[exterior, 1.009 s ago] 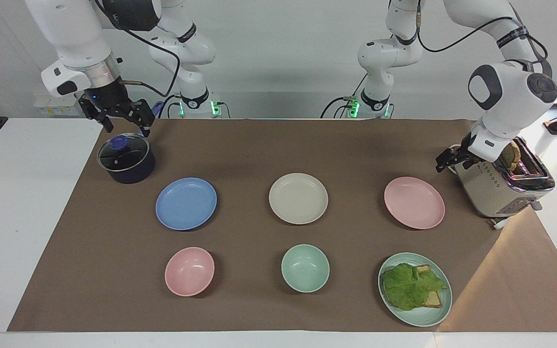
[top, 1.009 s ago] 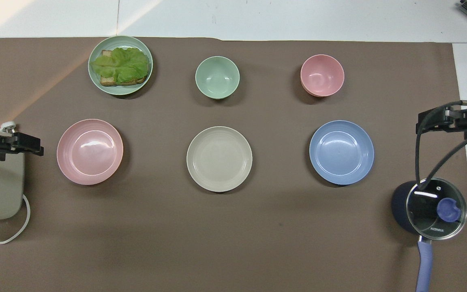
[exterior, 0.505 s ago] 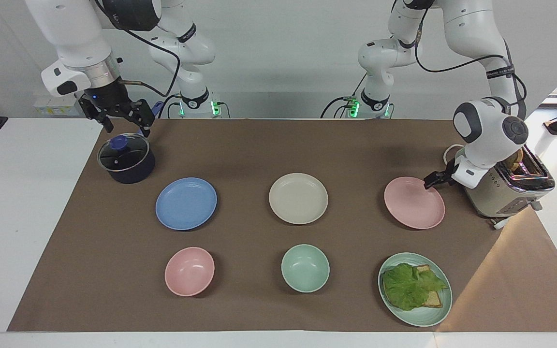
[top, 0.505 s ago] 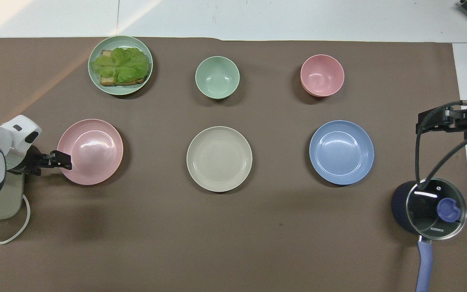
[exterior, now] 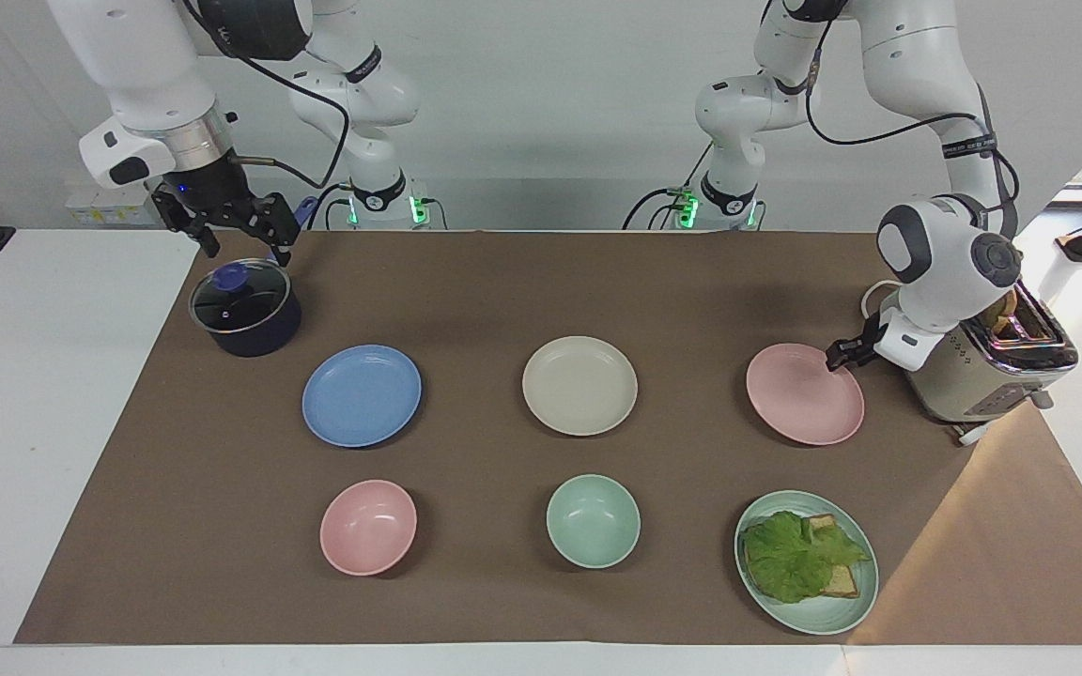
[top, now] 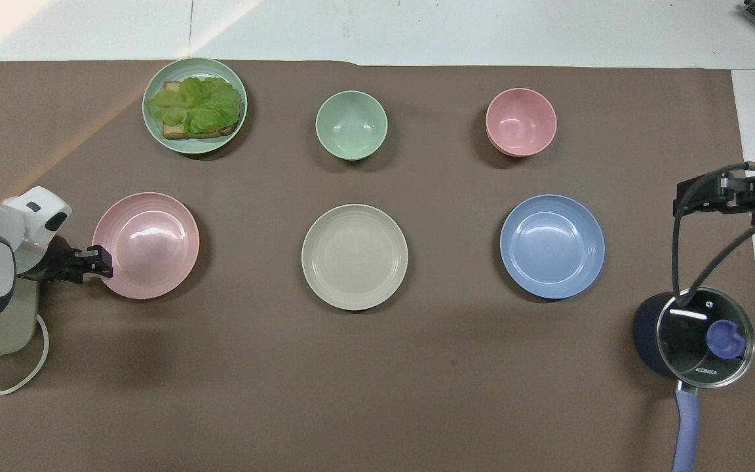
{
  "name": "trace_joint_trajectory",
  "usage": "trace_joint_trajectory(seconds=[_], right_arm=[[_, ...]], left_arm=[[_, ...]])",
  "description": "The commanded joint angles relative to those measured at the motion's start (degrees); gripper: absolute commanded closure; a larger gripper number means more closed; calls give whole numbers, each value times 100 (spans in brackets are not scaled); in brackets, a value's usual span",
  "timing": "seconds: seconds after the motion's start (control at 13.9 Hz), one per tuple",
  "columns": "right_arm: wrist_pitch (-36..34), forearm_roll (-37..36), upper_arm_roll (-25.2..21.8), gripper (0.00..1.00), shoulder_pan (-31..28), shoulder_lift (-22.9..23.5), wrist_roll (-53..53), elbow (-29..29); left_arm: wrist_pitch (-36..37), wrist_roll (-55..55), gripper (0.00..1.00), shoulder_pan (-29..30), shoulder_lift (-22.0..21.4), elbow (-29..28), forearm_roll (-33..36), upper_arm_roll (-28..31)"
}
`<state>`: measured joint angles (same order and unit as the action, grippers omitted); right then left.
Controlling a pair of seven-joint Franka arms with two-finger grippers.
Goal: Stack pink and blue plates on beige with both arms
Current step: 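Reach the left gripper to the rim of the pink plate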
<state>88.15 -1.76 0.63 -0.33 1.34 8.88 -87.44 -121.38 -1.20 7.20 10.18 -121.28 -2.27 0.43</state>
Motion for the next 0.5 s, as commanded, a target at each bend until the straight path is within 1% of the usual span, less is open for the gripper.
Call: trace_joint_trajectory(seconds=[0.0,0.29,0.43], right_arm=[[-88,35,16,0,-46,15,9,43],[-88,35,7,0,-46,15,0,43],[-79,35,16,0,-46,15,0,43]], left_arm=[[-44,111,100,10,-78,-71,42,-34],[52,418,100,-17,-34,42,42,-34],[376,445,100,-26,-25,288,42,-34]])
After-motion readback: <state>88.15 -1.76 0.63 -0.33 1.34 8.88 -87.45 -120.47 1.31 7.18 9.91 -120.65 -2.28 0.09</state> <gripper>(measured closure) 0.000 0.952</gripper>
